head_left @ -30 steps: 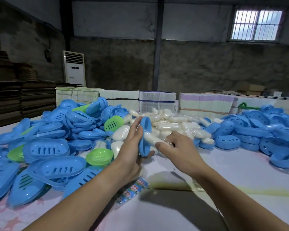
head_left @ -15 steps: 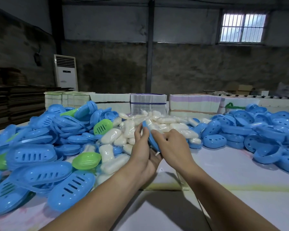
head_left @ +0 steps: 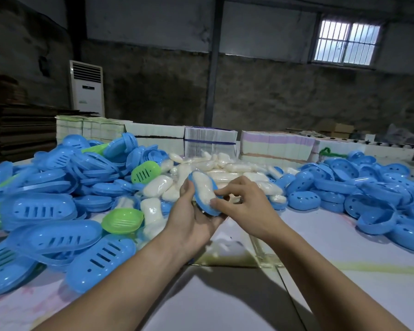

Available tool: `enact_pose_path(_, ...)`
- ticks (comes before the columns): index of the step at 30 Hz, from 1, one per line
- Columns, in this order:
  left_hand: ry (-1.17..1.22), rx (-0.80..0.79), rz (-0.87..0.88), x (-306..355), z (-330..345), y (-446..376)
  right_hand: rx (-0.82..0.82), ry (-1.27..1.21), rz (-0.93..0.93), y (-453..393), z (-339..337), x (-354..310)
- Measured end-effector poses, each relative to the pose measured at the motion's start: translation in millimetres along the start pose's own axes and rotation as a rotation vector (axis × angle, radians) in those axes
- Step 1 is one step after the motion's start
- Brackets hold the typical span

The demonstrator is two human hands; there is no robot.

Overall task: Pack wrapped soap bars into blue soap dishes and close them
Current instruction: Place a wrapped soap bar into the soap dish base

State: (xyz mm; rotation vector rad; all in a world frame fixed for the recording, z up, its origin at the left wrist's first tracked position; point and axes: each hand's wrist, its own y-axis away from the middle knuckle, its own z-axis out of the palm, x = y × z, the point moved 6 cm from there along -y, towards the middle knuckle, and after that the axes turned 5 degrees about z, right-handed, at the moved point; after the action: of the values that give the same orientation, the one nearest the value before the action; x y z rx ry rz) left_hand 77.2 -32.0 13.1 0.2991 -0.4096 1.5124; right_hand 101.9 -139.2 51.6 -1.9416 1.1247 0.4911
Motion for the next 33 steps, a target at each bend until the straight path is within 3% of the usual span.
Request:
enact_pose_path(12, -0.156, 0.006, -0.107, -11, -7, 1, -0.152, 0.203, -0.03, 6, 11, 4)
enact_pose_path(25, -0.231, 0.06, -0.19, -23, -13, 3, -0.246, 0.159, 0.057, 4, 6, 13)
enact_pose_path(30, -0.251, 0.081, -0.167, -24, -13, 4, -0.273, 0.145, 0.048, 4, 5, 12)
enact_pose_path(33, -0.397, 0.053, -0.093, -23, -16, 3, -0.29, 0.166, 0.024, 4, 1, 11)
